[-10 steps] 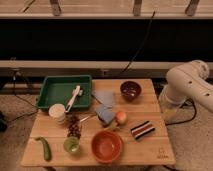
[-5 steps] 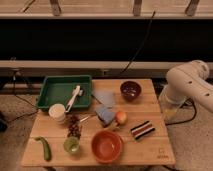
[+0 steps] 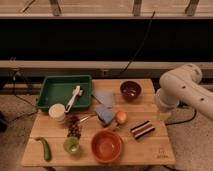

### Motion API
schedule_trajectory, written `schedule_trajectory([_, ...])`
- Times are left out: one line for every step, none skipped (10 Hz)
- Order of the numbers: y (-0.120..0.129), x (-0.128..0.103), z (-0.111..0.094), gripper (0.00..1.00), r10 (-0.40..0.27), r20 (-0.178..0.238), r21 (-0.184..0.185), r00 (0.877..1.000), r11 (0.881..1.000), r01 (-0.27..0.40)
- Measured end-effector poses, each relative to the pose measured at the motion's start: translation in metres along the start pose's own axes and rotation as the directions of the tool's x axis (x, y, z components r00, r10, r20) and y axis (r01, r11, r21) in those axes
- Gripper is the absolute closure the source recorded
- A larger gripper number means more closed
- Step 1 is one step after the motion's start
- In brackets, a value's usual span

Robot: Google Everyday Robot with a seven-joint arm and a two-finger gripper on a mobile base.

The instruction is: Place pepper in red bowl

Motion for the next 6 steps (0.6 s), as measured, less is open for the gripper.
schedule_trajectory([0.002, -0.030, 0.001, 0.35, -0.045, 0.012, 0.002, 0.999, 0.999, 0.045])
schedule_trajectory([0.002, -0.055, 0.002, 0.35, -0.086, 0.021, 0.003, 0.996, 0.996, 0.086])
schedule_trajectory([0.001, -0.075, 0.002, 0.35, -0.122, 0.026, 0.005, 0.992, 0.993, 0.122])
schedule_trajectory([0.000, -0.100, 0.003, 0.35, -0.166, 0.033, 0.006, 0.986, 0.986, 0.166])
schedule_trajectory([-0.002, -0.132, 0.004, 0.35, -0.227, 0.043, 0.011, 0.973, 0.974, 0.227])
schedule_trajectory([-0.002, -0.157, 0.006, 0.35, -0.275, 0.052, 0.014, 0.960, 0.961, 0.275])
